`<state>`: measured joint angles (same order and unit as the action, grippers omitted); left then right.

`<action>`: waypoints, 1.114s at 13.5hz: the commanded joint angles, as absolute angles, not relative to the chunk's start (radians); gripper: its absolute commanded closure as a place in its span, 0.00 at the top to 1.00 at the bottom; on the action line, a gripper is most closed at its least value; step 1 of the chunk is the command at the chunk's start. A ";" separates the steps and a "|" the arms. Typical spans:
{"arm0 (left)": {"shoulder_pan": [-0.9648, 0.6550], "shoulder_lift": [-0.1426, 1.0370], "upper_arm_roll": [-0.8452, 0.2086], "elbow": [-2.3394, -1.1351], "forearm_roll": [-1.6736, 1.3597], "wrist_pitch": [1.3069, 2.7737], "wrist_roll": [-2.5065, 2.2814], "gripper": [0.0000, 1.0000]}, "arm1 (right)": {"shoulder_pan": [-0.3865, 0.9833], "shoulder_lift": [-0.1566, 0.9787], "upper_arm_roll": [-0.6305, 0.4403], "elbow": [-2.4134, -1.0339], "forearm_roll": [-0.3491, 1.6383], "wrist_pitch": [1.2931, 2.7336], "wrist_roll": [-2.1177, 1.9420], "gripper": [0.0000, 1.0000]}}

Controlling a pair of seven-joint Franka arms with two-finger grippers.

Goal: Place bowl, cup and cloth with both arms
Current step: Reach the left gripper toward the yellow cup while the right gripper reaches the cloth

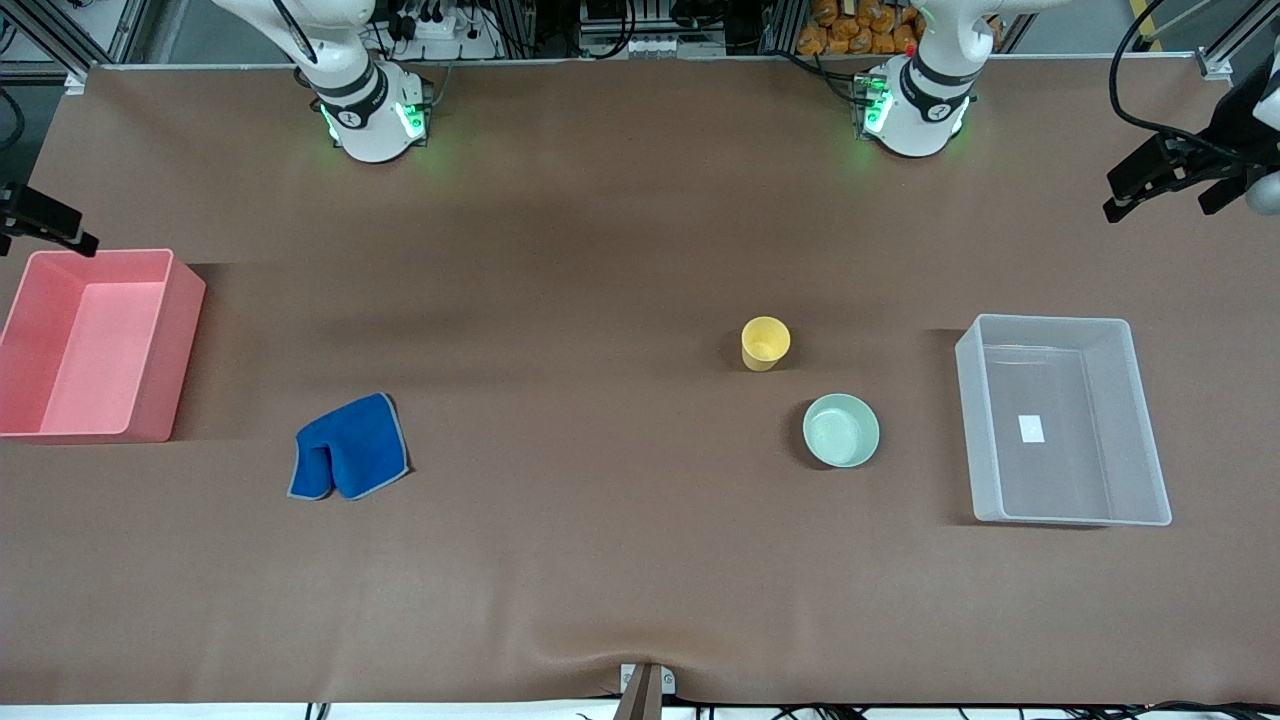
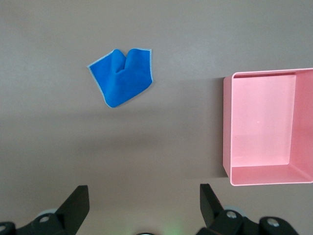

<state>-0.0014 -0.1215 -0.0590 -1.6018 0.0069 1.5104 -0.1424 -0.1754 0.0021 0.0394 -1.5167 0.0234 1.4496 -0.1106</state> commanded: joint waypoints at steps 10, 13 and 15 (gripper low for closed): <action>-0.012 -0.095 -0.182 -1.693 0.020 1.564 -0.179 1.00 | -0.181 0.061 0.040 -1.508 0.024 1.448 -0.124 1.00; -0.012 -0.100 -0.291 -1.860 0.018 1.714 -0.294 1.00 | -0.163 0.142 0.040 -1.508 0.026 1.517 -0.124 1.00; -0.011 -0.094 -0.362 -1.983 0.017 1.845 -0.368 1.00 | -0.155 0.184 0.040 -1.509 0.026 1.531 -0.124 1.00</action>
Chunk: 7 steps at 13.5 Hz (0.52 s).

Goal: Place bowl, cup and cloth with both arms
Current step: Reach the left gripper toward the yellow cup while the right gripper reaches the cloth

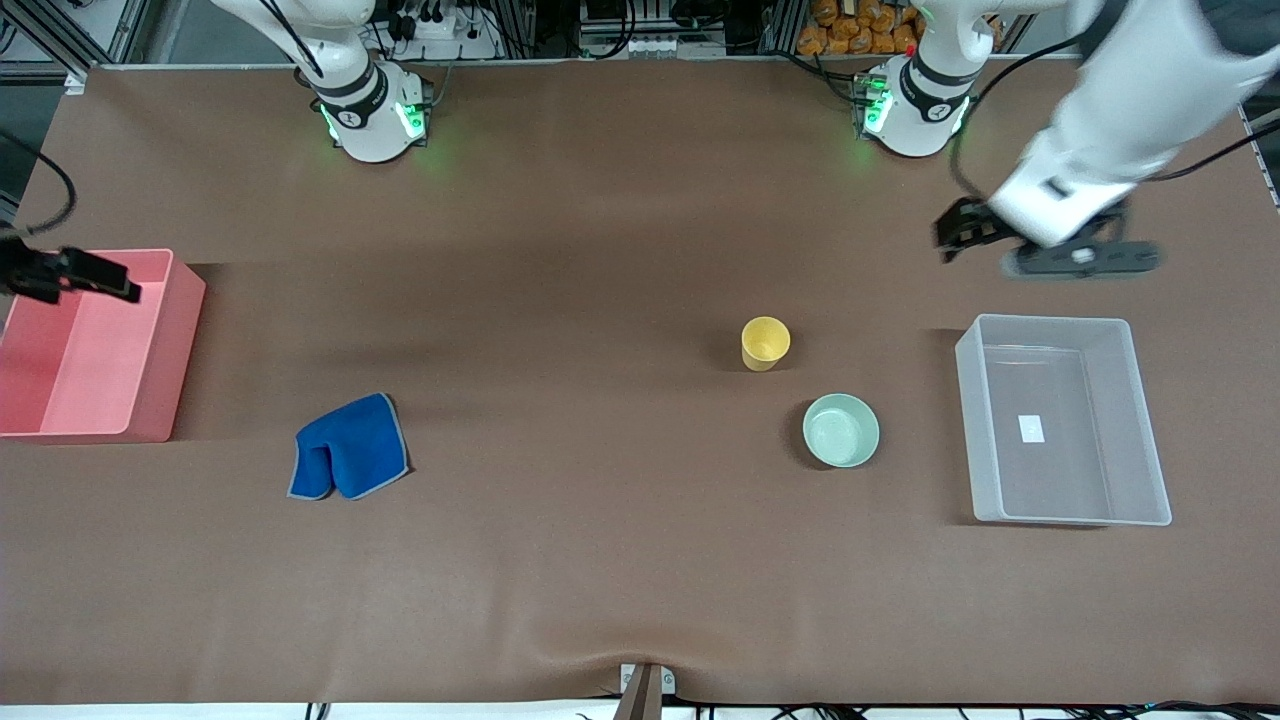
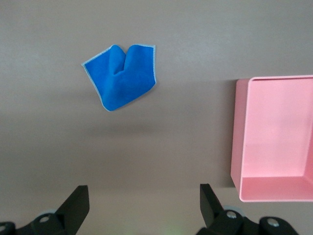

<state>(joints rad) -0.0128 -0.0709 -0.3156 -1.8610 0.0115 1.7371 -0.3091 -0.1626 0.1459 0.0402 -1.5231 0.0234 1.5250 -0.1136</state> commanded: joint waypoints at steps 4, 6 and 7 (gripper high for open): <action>-0.014 0.030 -0.411 -2.138 -0.011 2.144 -0.478 1.00 | -0.161 0.233 0.038 -1.513 0.017 1.564 -0.126 1.00; -0.023 0.112 -0.449 -2.144 -0.011 2.250 -0.584 1.00 | -0.170 0.281 0.038 -1.511 0.023 1.581 -0.124 1.00; -0.032 0.145 -0.459 -2.145 -0.005 2.287 -0.621 1.00 | -0.169 0.303 0.038 -1.511 0.023 1.597 -0.124 1.00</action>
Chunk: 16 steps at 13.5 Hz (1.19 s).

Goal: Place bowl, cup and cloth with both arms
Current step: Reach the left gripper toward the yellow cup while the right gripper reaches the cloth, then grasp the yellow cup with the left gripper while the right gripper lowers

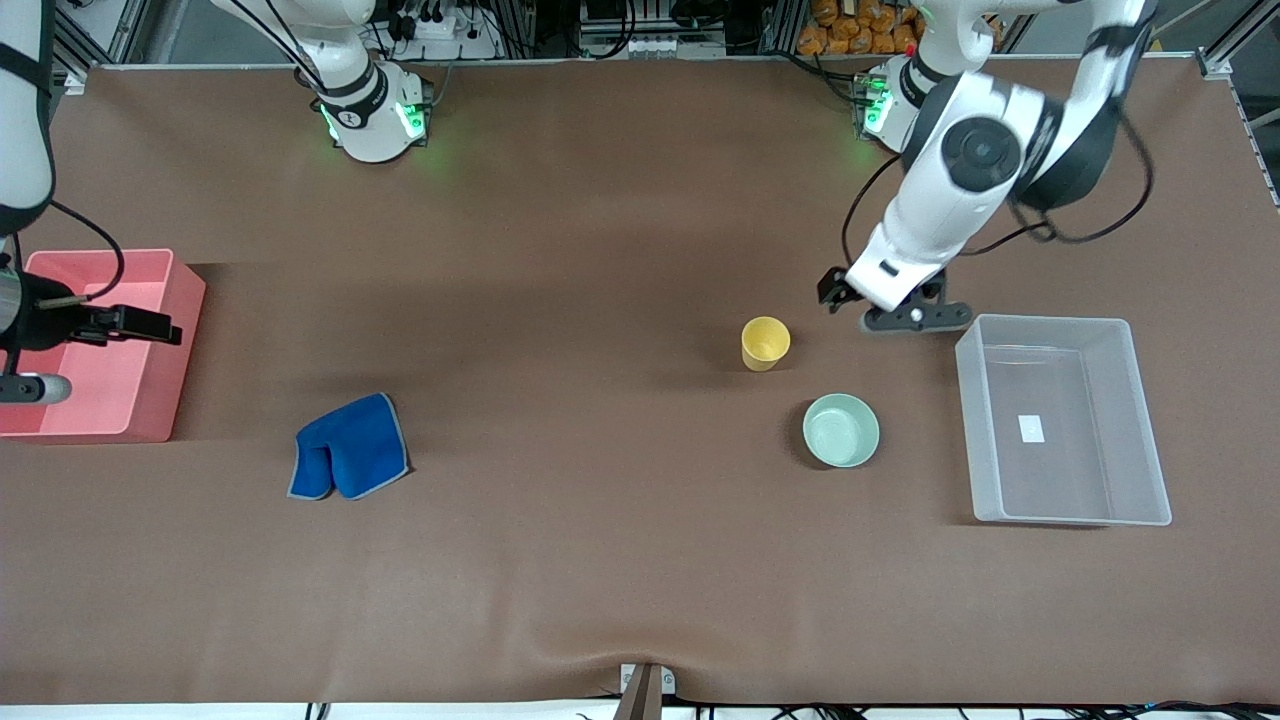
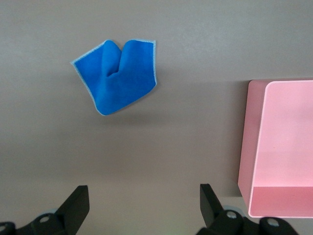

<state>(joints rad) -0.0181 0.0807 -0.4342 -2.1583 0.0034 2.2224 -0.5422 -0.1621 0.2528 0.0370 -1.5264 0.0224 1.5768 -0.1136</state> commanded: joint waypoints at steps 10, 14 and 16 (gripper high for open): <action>-0.086 0.353 -0.457 -2.146 0.008 2.450 -0.699 0.65 | -0.153 0.504 0.040 -1.509 0.122 1.847 -0.120 1.00; -0.084 0.387 -0.454 -2.143 0.014 2.477 -0.696 0.09 | -0.143 0.589 0.040 -1.509 0.149 1.998 -0.087 1.00; -0.075 0.387 -0.456 -2.132 0.052 2.477 -0.696 0.00 | -0.114 0.612 0.040 -1.509 0.149 2.075 -0.087 1.00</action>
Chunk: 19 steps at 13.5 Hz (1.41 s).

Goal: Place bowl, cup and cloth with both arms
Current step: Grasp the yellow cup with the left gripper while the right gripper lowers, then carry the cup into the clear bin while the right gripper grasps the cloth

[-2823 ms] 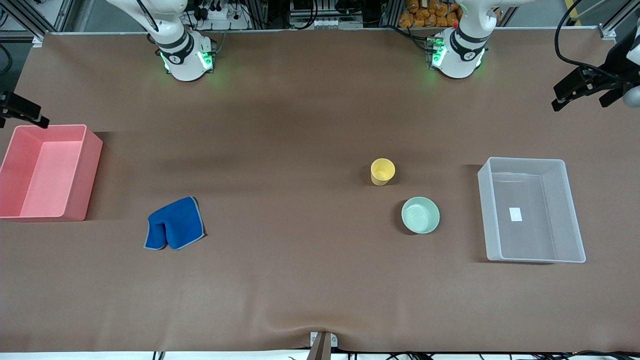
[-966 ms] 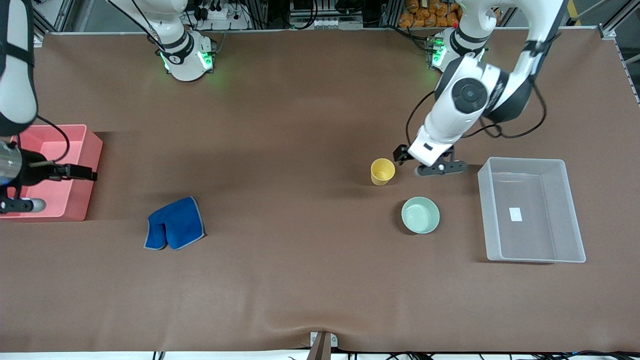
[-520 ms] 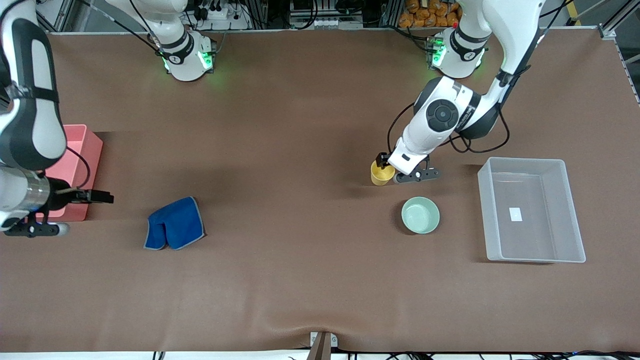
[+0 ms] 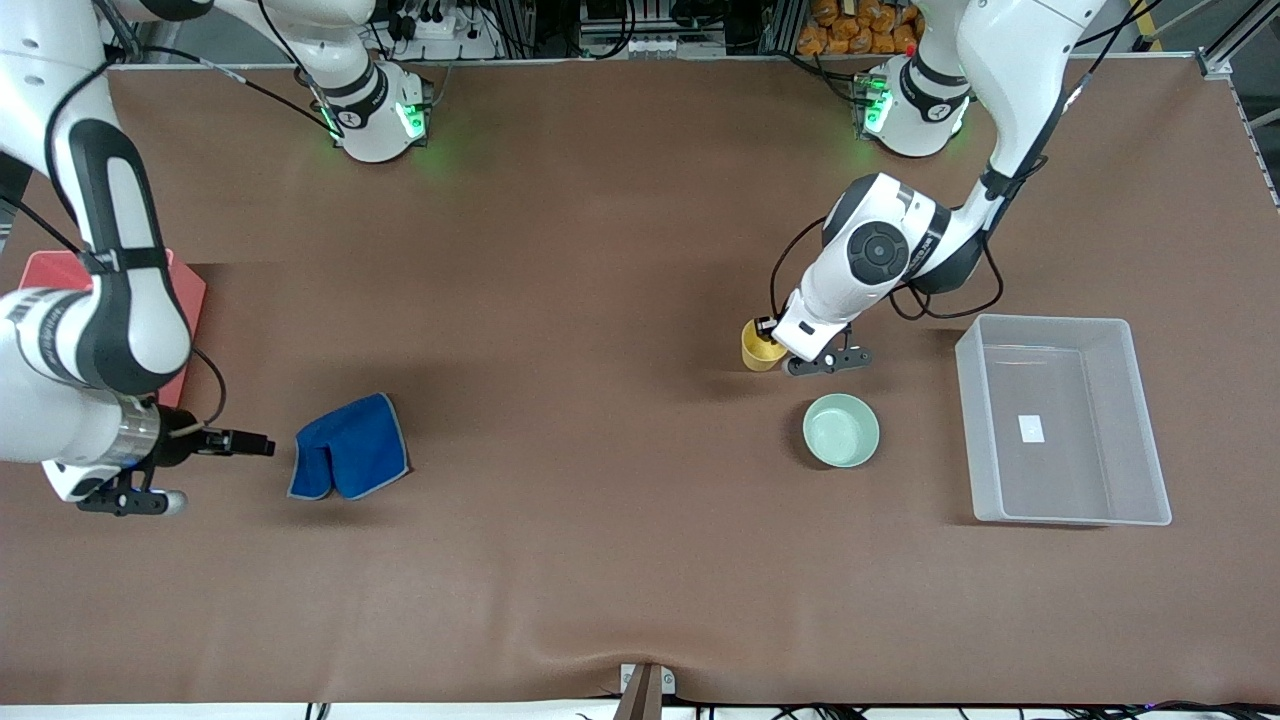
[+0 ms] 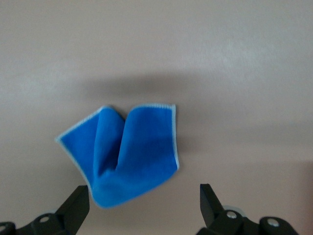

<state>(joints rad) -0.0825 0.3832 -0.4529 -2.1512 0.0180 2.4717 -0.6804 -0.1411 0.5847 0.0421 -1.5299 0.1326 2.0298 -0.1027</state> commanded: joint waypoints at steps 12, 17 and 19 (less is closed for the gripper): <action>0.383 0.084 -0.453 -2.071 0.052 2.128 -0.045 0.00 | -0.012 0.667 0.037 -1.551 0.105 2.085 -0.098 1.00; 0.581 0.181 -0.448 -2.023 0.054 2.138 0.306 0.00 | -0.021 0.670 0.035 -1.568 0.044 2.102 -0.098 1.00; 0.636 0.256 -0.449 -2.002 0.102 2.147 0.389 0.00 | -0.021 0.675 0.035 -1.588 0.044 2.105 -0.091 1.00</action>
<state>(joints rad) 0.5959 0.1788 -0.4341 -2.0464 0.0480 2.1425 0.3368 -0.0113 0.6683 0.0273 -1.5693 0.0590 2.0888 -0.0934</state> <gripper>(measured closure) 0.974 0.000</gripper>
